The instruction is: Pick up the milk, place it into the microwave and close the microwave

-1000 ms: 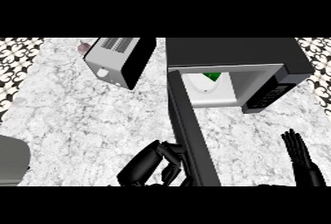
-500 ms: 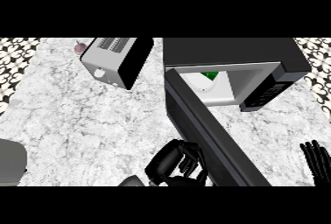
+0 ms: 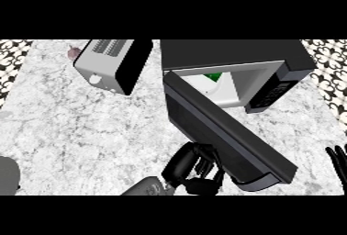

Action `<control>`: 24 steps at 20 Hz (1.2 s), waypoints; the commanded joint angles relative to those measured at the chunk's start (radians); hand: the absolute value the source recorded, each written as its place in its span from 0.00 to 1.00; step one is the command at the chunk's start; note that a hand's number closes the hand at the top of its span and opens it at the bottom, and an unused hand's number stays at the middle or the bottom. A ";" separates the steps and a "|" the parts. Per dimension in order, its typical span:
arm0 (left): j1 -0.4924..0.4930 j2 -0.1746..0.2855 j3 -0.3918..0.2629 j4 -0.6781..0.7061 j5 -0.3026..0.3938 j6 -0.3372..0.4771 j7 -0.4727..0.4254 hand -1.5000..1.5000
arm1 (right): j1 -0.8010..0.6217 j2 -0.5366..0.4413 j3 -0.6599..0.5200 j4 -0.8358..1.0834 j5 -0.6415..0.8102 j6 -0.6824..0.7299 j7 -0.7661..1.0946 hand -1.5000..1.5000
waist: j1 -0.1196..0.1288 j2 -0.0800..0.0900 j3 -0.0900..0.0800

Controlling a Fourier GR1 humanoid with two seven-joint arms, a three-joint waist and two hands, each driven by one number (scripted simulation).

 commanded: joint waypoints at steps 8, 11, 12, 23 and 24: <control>-0.105 -0.004 -0.092 -0.002 0.255 0.140 -0.083 1.00 | 0.005 -0.080 0.027 -0.187 -0.134 0.100 0.105 0.00 | -0.069 0.015 -0.003; -0.150 -0.004 -0.071 0.009 0.297 0.207 -0.095 1.00 | -0.005 -0.102 0.022 -0.203 -0.125 0.096 0.113 0.00 | -0.086 0.019 -0.002; -0.160 -0.004 -0.062 0.019 0.302 0.232 -0.111 1.00 | 0.000 -0.125 0.008 -0.214 -0.141 0.106 0.127 0.00 | -0.089 0.018 -0.003; -0.295 -0.004 -0.014 0.062 0.479 0.405 -0.084 0.00 | -0.081 -0.201 -0.056 -0.236 -0.196 0.100 0.171 0.00 | -0.136 0.035 0.000; -0.317 -0.004 0.000 0.073 0.496 0.416 -0.061 0.00 | -0.089 -0.218 -0.073 -0.246 -0.176 0.091 0.168 0.00 | -0.154 0.036 0.000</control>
